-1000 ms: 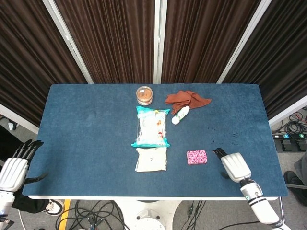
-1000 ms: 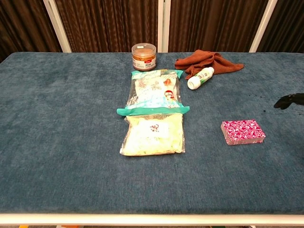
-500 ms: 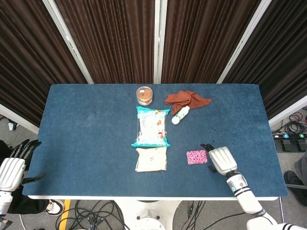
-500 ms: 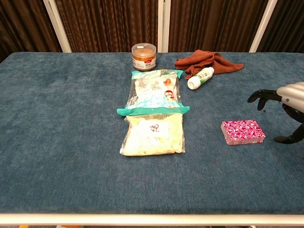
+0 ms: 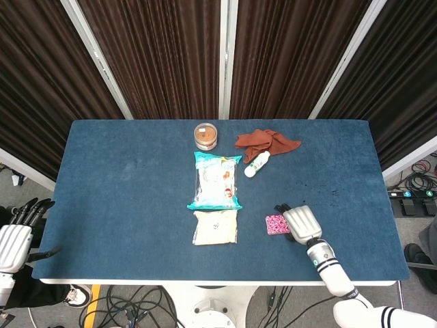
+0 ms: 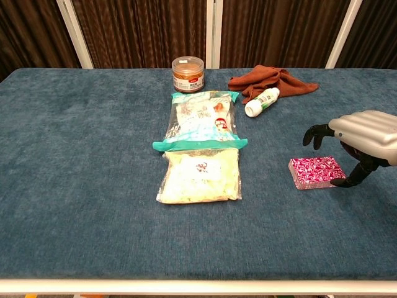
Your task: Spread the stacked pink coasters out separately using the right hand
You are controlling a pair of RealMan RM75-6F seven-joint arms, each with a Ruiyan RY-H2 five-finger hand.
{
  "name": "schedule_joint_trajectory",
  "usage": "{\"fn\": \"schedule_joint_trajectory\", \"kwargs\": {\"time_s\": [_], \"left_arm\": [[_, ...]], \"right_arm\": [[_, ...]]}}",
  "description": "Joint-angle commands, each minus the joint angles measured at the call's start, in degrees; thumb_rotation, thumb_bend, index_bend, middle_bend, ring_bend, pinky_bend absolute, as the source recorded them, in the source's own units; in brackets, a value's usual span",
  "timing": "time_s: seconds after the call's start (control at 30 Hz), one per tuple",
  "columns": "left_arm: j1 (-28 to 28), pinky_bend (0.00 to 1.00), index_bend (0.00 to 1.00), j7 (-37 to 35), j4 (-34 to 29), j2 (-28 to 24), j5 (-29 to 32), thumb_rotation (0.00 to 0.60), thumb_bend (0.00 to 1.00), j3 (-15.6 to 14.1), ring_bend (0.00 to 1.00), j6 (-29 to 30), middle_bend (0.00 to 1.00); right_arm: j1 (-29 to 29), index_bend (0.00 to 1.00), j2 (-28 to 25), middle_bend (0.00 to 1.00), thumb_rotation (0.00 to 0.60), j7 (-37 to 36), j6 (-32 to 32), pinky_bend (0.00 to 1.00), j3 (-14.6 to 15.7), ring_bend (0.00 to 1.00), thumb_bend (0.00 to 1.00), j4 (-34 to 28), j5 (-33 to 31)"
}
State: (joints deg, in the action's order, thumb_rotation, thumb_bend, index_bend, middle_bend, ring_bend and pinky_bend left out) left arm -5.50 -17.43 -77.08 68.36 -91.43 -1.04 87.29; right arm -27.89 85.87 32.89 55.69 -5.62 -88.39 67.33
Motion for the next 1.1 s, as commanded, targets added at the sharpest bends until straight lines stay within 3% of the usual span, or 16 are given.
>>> {"fn": "schedule_joint_trajectory", "kwargs": {"time_s": [0.03, 1.1], "left_arm": [[-0.02, 0.13, 0.12, 0.06, -0.05, 0.01, -0.02, 0.600, 0.02, 0.00, 0.00, -0.05, 0.10], [0.20, 0.13, 0.12, -0.47, 0.74, 0.33, 0.39, 0.600, 0.02, 0.22, 0.00, -0.13, 0.10]], "right_arm": [[-0.53, 0.25, 0.60, 0.30, 0.600, 0.21, -0.03, 0.90, 0.10, 0.77, 0.13, 0.44, -0.46], [-2.98, 0.29, 2.89, 0.32, 0.600, 1.19, 0.55, 0.90, 2.05, 0.77, 0.13, 3.10, -3.96]]}}
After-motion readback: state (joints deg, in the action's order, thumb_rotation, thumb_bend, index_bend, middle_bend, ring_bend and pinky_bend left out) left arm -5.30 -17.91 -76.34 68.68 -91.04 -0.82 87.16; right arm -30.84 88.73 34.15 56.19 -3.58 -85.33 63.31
